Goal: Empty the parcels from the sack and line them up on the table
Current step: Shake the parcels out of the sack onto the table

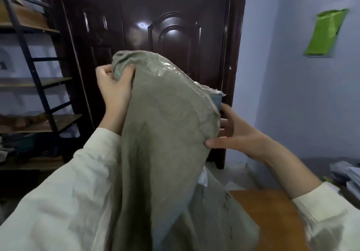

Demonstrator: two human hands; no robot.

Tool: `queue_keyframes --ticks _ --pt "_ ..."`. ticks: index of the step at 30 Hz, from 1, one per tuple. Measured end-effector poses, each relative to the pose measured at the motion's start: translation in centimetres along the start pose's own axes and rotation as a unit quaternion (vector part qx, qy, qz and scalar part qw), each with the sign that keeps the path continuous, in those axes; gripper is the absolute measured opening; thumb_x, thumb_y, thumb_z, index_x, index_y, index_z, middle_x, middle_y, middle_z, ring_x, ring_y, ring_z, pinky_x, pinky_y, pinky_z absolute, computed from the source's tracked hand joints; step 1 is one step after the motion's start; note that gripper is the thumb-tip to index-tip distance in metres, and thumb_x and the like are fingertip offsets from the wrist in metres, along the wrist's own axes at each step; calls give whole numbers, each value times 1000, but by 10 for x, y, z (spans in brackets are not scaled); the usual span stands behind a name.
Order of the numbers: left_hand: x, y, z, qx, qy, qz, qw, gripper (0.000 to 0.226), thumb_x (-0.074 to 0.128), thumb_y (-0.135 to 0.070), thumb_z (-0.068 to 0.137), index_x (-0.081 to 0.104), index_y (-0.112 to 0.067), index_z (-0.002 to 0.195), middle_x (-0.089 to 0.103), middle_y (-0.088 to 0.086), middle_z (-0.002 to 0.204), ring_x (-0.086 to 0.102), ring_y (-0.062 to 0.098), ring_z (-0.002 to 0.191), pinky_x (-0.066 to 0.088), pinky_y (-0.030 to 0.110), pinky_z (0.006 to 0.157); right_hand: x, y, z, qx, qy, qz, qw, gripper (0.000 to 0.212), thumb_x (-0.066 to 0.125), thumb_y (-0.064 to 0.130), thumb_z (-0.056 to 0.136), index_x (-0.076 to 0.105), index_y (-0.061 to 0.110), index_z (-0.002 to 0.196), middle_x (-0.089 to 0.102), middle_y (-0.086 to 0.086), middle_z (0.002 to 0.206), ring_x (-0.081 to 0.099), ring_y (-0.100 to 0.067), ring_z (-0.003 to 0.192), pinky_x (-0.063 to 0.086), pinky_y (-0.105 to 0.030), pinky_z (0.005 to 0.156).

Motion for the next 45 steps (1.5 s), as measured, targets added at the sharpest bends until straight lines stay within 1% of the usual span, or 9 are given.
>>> queue_keyframes --ticks 3,12,18,22,27,31,38,42,45 --pt "9 3 4 -38 19 -29 999 38 70 -31 79 43 -14 100 58 -3 88 56 0 71 45 10 58 -19 -4 0 10 -133 92 987 18 48 -2 91 60 5 103 72 2 81 69 -11 71 57 -25 60" --pt "45 88 -129 -260 457 31 850 62 74 -59 62 59 -26 113 72 -10 103 67 8 96 55 21 78 -88 -1 -12 55 -346 179 919 17 51 18 94 65 8 94 67 -4 72 66 -11 61 52 -14 55" --pt "19 93 -100 -282 214 -71 932 42 64 -10 83 50 -12 122 65 7 104 63 10 81 56 17 62 -117 -43 -31 153 -430 106 883 22 58 16 88 62 0 102 64 -11 82 62 -11 50 43 -16 42" --pt "9 53 -86 -109 255 121 953 103 77 -50 63 12 -42 143 41 7 137 53 13 110 47 28 89 -115 -87 -36 183 -439 170 863 24 62 2 82 60 -11 103 64 -9 53 62 -13 43 50 -20 43" --pt "81 14 -184 324 433 436 720 137 57 -86 40 -35 -44 132 -26 3 153 -23 29 142 -4 57 115 -82 -114 -19 219 -350 265 871 7 51 -5 88 57 -8 86 59 -13 62 62 -19 45 51 -25 43" --pt "99 65 -201 305 401 523 688 141 81 -58 44 -14 -33 145 30 21 148 51 37 121 45 50 93 -65 -125 -10 252 -315 286 869 10 51 1 91 60 -2 92 66 -12 68 65 -19 59 51 -23 44" --pt "95 66 -187 377 404 505 663 45 60 -35 76 52 -26 119 68 -1 75 67 23 66 30 27 51 -80 -16 -31 116 -217 -406 880 99 64 55 74 16 8 146 18 -7 154 20 -19 142 25 -33 113" --pt "113 55 -184 377 465 519 610 47 55 -42 81 42 -18 119 68 3 94 65 29 84 30 31 59 18 -4 -23 99 65 -475 872 134 71 67 53 -12 26 149 15 14 155 20 -5 141 25 -27 114" --pt "124 28 -181 434 430 529 589 53 64 -41 73 48 -15 116 69 2 89 66 25 81 29 30 58 24 -30 -2 103 36 -579 808 124 73 60 64 -8 21 149 55 3 130 56 -19 112 49 -36 92"
Point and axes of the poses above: each hand's wrist, its own z-axis towards the middle knuckle, its own x-axis out of the palm, y = z × x, the point moved 10 cm from there along z, towards the middle knuckle
